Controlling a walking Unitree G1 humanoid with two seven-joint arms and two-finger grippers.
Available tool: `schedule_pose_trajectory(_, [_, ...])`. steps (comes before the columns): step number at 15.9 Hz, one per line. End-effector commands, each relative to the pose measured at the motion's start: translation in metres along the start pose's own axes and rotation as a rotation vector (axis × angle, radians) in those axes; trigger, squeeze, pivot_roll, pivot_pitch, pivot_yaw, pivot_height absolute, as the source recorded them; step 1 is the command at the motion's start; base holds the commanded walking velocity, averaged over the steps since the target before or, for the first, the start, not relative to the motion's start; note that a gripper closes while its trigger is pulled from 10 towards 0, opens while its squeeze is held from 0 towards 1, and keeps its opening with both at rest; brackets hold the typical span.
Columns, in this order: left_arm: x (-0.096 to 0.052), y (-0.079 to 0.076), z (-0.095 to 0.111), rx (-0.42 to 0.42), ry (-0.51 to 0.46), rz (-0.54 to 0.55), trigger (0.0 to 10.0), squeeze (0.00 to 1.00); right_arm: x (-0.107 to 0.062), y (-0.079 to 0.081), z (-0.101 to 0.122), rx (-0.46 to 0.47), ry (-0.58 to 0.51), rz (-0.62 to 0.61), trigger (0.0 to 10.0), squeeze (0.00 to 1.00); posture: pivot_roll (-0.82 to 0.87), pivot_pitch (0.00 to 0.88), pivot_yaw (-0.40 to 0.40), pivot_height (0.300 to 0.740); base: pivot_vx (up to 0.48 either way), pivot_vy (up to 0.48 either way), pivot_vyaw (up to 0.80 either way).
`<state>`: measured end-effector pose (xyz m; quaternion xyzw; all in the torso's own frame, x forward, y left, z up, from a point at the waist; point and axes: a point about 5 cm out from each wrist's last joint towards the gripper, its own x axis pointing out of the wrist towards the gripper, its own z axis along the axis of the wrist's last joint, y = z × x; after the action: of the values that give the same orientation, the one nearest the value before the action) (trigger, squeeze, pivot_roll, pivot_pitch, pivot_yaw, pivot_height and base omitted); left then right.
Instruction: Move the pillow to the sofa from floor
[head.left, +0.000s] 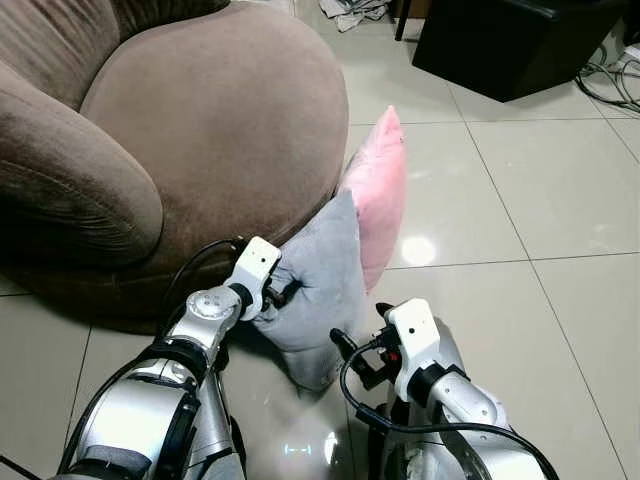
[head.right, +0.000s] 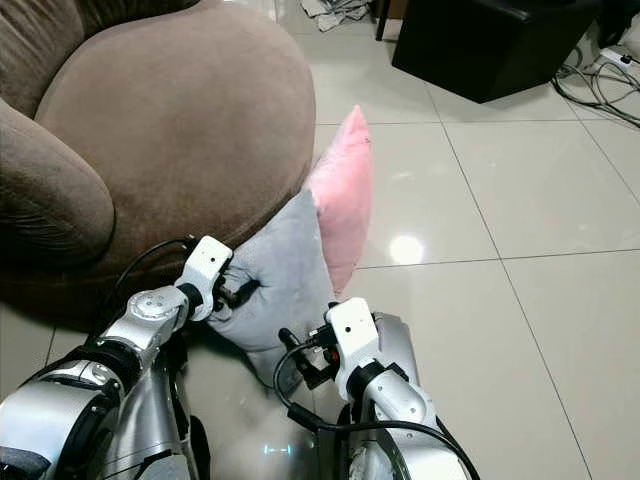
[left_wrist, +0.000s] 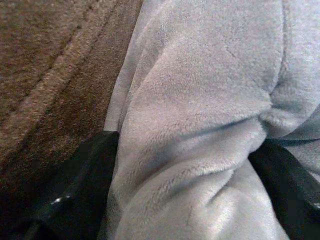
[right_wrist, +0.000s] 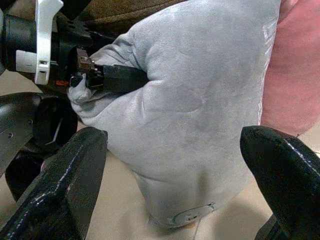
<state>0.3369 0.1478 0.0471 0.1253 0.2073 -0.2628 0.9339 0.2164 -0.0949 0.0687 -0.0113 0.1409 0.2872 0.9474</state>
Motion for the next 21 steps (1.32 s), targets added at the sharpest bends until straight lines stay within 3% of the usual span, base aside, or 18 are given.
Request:
schedule_pose_trajectory(1, [0.0004, -0.0054, -0.008, -0.025, 0.03, -0.011, 10.0, 1.0, -0.0038, 0.0006, -0.0036, 0.009, 0.019, -0.004, 10.0, 0.0, -0.11, 0.191, -0.077, 0.442, 0.0, 0.0, 0.0])
schedule_pose_trajectory(6, [0.0011, -0.0079, -0.0082, -0.022, 0.03, -0.022, 10.0, 1.0, -0.0043, 0.0006, -0.0053, 0.01, 0.027, -0.006, 10.0, 0.0, -0.1, 0.196, -0.078, 0.442, 0.0, 0.0, 0.0])
schedule_pose_trajectory(7, [0.0007, -0.0082, -0.0104, 0.005, 0.042, -0.016, 0.0, 1.0, -0.0046, 0.0015, -0.0062, 0.012, 0.03, -0.004, 10.0, 0.0, -0.1, 0.199, -0.079, 0.442, 0.0, 0.0, 0.0])
schedule_pose_trajectory(8, [0.0007, -0.0092, -0.0103, -0.01, 0.035, -0.028, 0.0, 1.0, -0.0046, 0.0017, -0.0063, 0.011, 0.031, -0.004, 10.0, 0.0, -0.1, 0.201, -0.079, 0.442, 0.0, 0.0, 0.0])
schedule_pose_trajectory(9, [0.0005, -0.0086, -0.0103, -0.013, 0.032, -0.023, 0.0, 0.0, -0.0048, 0.0018, -0.0061, 0.011, 0.031, -0.004, 10.0, 0.0, -0.1, 0.202, -0.079, 0.442, 0.0, 0.0, 0.0])
schedule_pose_trajectory(11, [0.0001, -0.0069, -0.0092, 0.009, 0.025, -0.008, 0.0, 0.0, -0.0054, 0.002, -0.0058, 0.011, 0.03, -0.005, 10.0, 0.0, -0.11, 0.205, -0.079, 0.442, 0.0, 0.0, 0.0])
schedule_pose_trajectory(21, [-0.0007, -0.0034, -0.003, -0.036, -0.025, -0.019, 0.0, 0.0, -0.0109, 0.0017, -0.0036, 0.015, 0.029, -0.013, 10.0, 0.0, -0.12, 0.219, -0.08, 0.442, 0.0, 0.0, 0.0])
